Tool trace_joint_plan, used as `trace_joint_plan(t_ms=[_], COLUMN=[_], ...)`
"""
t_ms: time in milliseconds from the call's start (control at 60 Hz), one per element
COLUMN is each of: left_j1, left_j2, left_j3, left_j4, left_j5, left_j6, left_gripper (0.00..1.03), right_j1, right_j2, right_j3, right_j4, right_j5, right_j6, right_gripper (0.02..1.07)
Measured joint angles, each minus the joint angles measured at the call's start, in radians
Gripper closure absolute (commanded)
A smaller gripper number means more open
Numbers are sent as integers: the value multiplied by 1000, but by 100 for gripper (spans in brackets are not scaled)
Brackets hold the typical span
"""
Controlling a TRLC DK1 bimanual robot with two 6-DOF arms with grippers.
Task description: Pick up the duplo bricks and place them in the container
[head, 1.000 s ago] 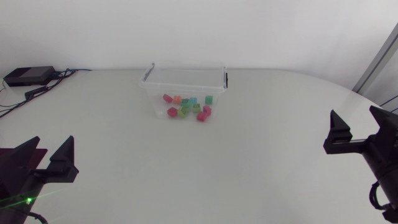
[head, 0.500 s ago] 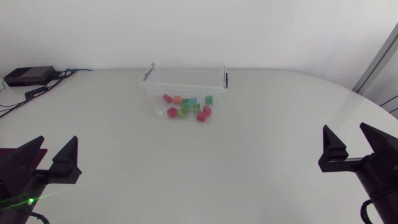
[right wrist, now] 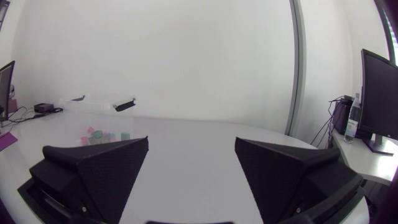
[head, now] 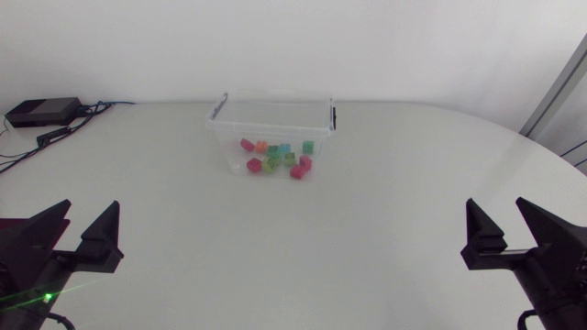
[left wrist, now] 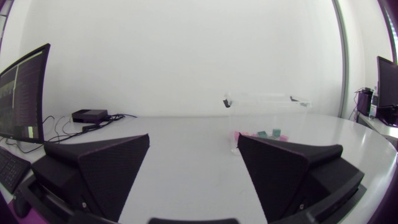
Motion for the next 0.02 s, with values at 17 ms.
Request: trace_joint_plan(t_ms=[17], left_j1=[0], left_j2=[0], left_j3=[0], left_j4=[0], left_j5=[0], left_j6=[0], left_gripper=[4], right_j1=[0], right_j2=[0], right_j3=[0], right_j4=[0], right_j5=[0], right_j6=[0], right_gripper=[7])
